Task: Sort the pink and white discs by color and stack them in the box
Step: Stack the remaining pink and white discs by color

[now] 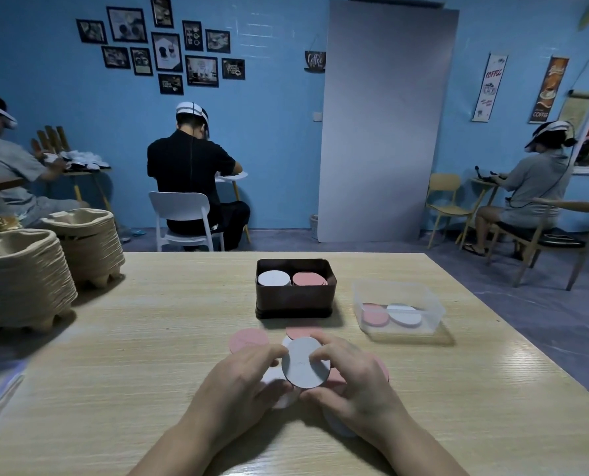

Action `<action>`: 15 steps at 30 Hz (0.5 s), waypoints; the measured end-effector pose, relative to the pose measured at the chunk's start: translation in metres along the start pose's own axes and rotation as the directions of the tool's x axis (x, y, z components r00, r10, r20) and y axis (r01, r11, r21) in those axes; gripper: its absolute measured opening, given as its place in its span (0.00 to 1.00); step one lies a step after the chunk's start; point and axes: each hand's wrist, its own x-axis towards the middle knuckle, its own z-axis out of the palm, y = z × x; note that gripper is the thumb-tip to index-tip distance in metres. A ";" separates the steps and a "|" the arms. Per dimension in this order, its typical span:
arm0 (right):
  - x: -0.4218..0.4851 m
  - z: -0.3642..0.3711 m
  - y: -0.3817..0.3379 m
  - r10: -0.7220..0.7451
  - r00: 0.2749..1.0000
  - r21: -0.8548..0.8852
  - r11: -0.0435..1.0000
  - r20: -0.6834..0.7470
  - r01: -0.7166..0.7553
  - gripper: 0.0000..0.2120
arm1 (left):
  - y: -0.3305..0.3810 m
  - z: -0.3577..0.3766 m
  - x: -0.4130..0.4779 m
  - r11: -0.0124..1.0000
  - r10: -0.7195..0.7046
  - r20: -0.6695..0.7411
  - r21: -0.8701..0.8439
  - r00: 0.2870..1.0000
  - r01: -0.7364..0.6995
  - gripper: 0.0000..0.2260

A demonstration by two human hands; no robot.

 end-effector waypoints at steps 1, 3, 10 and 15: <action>0.000 0.000 0.000 0.000 1.000 -0.012 1.000 0.004 0.000 0.18 | 0.000 0.000 0.000 1.000 0.003 0.003 0.006 1.000 -0.003 0.13; 0.000 0.001 -0.001 -0.001 1.000 -0.036 0.999 0.007 0.002 0.17 | -0.001 0.001 0.000 1.000 0.010 0.015 0.017 1.000 -0.010 0.13; 0.001 0.003 -0.004 -0.015 1.000 -0.054 0.998 0.005 0.015 0.15 | -0.002 0.000 0.000 0.999 0.004 0.048 0.043 0.999 -0.006 0.13; -0.001 -0.011 -0.001 -0.031 0.999 -0.140 0.989 0.044 0.036 0.18 | 0.000 0.002 0.001 0.998 -0.016 0.078 0.060 0.997 0.011 0.18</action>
